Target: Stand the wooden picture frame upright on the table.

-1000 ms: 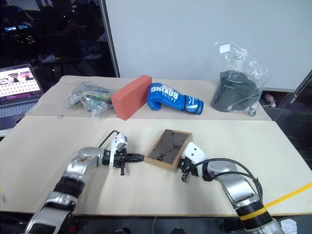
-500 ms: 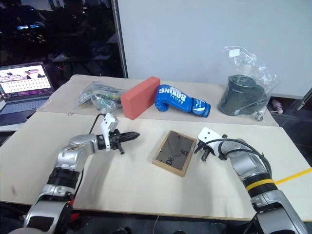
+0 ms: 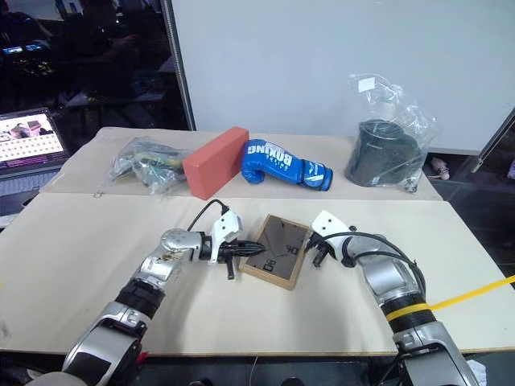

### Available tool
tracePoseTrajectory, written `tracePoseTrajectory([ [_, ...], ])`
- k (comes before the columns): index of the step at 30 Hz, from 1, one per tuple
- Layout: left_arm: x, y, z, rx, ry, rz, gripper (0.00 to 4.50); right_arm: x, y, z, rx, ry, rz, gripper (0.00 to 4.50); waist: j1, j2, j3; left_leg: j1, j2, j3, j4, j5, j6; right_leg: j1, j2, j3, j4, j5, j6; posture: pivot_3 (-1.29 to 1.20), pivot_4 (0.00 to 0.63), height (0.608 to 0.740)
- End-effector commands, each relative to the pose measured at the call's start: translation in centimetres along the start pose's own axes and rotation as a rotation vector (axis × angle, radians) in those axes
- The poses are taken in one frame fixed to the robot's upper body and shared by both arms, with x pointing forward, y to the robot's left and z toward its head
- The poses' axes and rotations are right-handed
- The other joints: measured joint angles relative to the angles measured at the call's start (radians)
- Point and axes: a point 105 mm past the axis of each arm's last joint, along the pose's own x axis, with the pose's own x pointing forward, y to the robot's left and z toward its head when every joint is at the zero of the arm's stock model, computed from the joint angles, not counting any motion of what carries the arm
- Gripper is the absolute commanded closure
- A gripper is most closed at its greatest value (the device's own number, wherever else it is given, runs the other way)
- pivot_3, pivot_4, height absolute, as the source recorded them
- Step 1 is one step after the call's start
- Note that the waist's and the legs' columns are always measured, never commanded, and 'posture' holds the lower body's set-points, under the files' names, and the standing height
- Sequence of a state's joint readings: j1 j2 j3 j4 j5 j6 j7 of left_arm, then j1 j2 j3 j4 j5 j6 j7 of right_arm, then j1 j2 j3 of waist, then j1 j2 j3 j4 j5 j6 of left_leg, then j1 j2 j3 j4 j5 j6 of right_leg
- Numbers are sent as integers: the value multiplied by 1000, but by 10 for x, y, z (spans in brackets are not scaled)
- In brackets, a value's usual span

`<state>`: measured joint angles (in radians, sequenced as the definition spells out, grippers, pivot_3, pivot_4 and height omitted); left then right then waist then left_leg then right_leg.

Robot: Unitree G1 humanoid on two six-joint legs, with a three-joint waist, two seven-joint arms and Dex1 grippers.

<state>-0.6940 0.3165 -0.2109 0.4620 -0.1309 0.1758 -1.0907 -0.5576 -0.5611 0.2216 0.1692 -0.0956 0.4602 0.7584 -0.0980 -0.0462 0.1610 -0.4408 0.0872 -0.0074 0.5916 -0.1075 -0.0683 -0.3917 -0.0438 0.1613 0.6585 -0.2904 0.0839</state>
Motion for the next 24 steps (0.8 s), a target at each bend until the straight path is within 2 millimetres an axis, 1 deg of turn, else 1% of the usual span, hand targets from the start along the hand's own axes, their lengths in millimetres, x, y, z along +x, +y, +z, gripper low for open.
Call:
tracePoseTrajectory([
  [1, -16, 10, 23, -96, -128, 73, 4444, 7, 33, -4, 9, 21, 119, 4500, 0, 0, 0, 0, 0, 0, 0, 0, 0, 0, 0, 0, 0, 0, 0, 0, 150, 736],
  [2, -25, 19, 28, -96, -145, 122, 4444, 6, 31, -9, 8, 39, 100, 4500, 0, 0, 0, 0, 0, 0, 0, 0, 0, 0, 0, 0, 0, 0, 0, 0, 150, 736],
  [4, -50, 47, 43, -111, -213, 274, 4444, 4, 21, -26, -4, 111, 42, 4500, 0, 0, 0, 0, 0, 0, 0, 0, 0, 0, 0, 0, 1, 0, 0, 0, 150, 736],
  [5, -59, 57, 46, -106, -229, 330, 4444, 2, 16, -32, -4, 137, 21, 4500, 1, 0, 0, 0, 0, -1, 1, 0, 0, 0, 0, -1, 1, 0, 0, 0, 150, 736],
  [7, -62, 63, 46, -88, -219, 363, 4444, -1, 11, -34, 8, 151, 1, 4500, 4, 0, 0, 0, 0, -1, 1, 0, 0, 0, 0, -1, 0, 0, 0, 0, 150, 736],
  [10, -53, 63, 33, -53, -143, 367, 4444, -2, 5, -30, 17, 142, -17, 4500, 11, 0, -2, 1, -1, -2, 1, 0, 0, 4, -1, -2, -3, 0, 1, 0, 150, 736],
  [13, -29, 53, 12, -33, -55, 325, 4444, -4, 1, -20, 28, 112, -28, 4500, 26, -1, -3, 1, -1, -2, 1, 0, 0, 4, -1, -2, -3, 0, 1, 0, 150, 736],
  [16, -5, 43, -8, 5, 28, 298, 4444, -6, -1, -14, 29, 96, -36, 4500, 28, -1, -3, 0, -1, -2, 1, 0, 0, 3, -1, -2, -3, 0, 1, 0, 150, 736],
  [19, 9, 40, -14, 17, 46, 292, 4444, -6, 1, -9, 31, 82, -34, 4500, 28, -1, -3, -1, -1, -2, 1, 0, 0, 1, -1, -2, -3, 0, 0, 0, 150, 736],
  [24, 17, 33, -12, -16, 13, 257, 4444, -6, 7, -1, 41, 38, -6, 4500, 28, -1, -3, -1, -1, -2, 0, 0, 0, 1, -1, -2, -3, 0, 0, 0, 150, 736],
])
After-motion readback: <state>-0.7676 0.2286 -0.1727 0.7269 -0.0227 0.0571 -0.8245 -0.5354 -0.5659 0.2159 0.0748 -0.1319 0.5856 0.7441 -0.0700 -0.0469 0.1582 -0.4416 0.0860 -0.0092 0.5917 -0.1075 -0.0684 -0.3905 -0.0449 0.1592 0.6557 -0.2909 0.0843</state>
